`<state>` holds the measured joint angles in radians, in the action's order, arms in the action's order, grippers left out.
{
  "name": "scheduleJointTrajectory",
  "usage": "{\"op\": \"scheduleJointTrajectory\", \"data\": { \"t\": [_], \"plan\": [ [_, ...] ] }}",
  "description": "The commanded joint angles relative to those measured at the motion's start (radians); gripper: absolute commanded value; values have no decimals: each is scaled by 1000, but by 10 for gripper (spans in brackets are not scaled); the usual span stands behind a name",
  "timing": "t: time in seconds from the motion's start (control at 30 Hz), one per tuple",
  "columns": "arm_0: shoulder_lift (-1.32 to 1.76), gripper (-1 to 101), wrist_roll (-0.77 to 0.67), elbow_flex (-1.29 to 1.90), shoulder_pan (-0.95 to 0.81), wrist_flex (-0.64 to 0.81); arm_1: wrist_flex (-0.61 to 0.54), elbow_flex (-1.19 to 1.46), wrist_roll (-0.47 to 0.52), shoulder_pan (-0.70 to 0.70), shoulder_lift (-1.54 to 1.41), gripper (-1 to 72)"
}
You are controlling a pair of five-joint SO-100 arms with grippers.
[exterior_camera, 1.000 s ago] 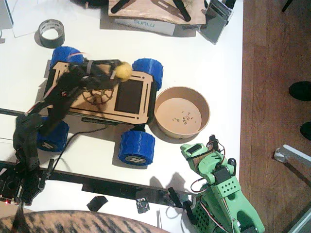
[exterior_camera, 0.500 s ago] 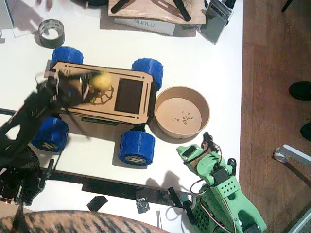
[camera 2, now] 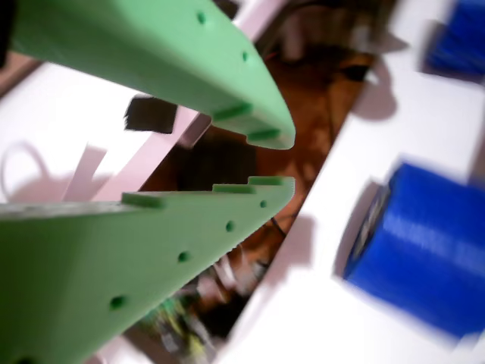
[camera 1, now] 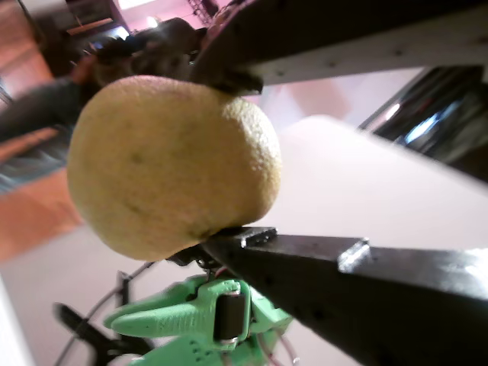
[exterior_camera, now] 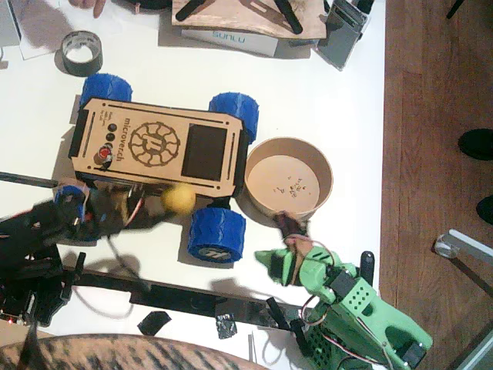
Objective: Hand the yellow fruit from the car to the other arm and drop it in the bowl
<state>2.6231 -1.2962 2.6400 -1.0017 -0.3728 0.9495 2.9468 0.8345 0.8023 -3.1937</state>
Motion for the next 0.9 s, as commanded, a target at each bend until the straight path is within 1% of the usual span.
{"op": "scheduleJointTrajectory", "data": {
  "t": [0.0,0.07,0.17,0.2,0.3,0.37,0.47,0.6,0.63,0.73,0.87],
  "plan": [
    [104,0,-81,118,-61,114,-49,-49,81,72,5,-1],
    [133,0,-110,181,-106,173,-74,-51,114,115,6,-1],
    [135,0,-166,239,-175,307,-114,-49,141,160,-5,-1],
    [135,0,-189,247,-196,324,-117,-48,155,172,-14,-1],
    [133,0,-250,249,-267,327,-129,-46,173,216,-34,-1],
    [126,0,-272,249,-302,334,-167,-46,175,250,-43,-1],
    [126,0,-273,249,-336,337,-219,-46,175,301,-67,-1],
    [124,0,-275,249,-348,331,-218,-46,189,348,-109,1],
    [124,0,-275,249,-348,327,-209,-46,192,350,-115,22],
    [117,0,-275,249,-348,322,-181,-48,201,337,-126,172],
    [115,0,-275,250,-347,321,-166,-48,196,302,-132,295]
  ]
}}
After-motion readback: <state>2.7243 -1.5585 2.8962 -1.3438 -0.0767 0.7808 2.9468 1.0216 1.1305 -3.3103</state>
